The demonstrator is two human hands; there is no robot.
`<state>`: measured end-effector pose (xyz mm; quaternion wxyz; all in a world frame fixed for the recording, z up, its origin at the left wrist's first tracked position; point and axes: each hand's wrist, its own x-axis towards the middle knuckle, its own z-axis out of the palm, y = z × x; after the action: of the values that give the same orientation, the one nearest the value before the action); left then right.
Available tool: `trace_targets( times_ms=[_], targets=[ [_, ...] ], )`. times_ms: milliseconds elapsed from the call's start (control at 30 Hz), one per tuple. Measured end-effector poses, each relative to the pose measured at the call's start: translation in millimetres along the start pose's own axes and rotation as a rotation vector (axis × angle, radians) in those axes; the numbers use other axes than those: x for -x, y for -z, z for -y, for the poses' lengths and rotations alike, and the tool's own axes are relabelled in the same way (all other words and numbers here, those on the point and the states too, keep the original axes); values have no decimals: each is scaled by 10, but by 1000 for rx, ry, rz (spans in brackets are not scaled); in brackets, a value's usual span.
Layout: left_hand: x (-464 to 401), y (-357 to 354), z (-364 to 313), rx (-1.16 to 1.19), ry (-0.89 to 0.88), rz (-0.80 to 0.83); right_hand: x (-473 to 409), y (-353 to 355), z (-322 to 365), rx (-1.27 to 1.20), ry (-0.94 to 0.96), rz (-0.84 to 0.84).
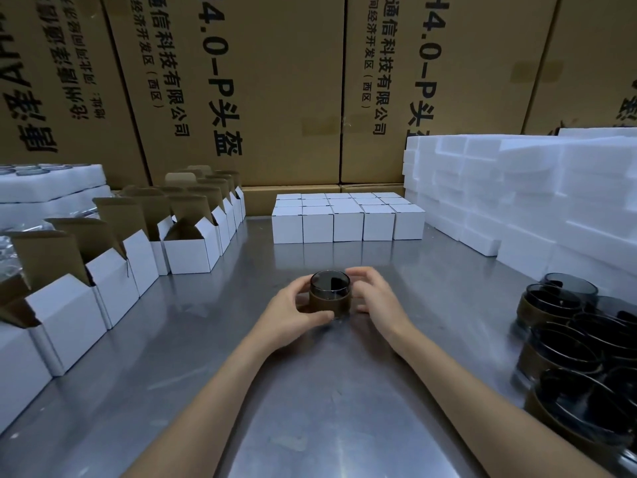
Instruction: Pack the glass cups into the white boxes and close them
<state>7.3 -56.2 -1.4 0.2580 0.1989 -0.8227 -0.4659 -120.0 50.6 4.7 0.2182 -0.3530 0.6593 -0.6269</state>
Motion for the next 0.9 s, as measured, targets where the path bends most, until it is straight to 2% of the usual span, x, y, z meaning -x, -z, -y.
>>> trace_targets(
  times_ms=[167, 267, 433, 533, 700, 900],
  targets=[
    [27, 58, -1, 23, -30, 16, 13, 91, 28, 96, 62, 171],
    [34, 85, 9, 73, -29, 8, 6, 123, 27, 168, 94, 193],
    [29, 94, 38, 36, -64, 44, -9, 127, -32, 151, 92, 230],
    [23, 77, 61, 34, -70, 0, 0, 123, -50, 164, 136, 258],
    [44, 34, 63, -138, -216, -129, 45, 76, -84, 344, 325, 147],
    [63, 12, 72, -276, -310, -162, 82, 41, -98, 597, 442, 59]
  ],
)
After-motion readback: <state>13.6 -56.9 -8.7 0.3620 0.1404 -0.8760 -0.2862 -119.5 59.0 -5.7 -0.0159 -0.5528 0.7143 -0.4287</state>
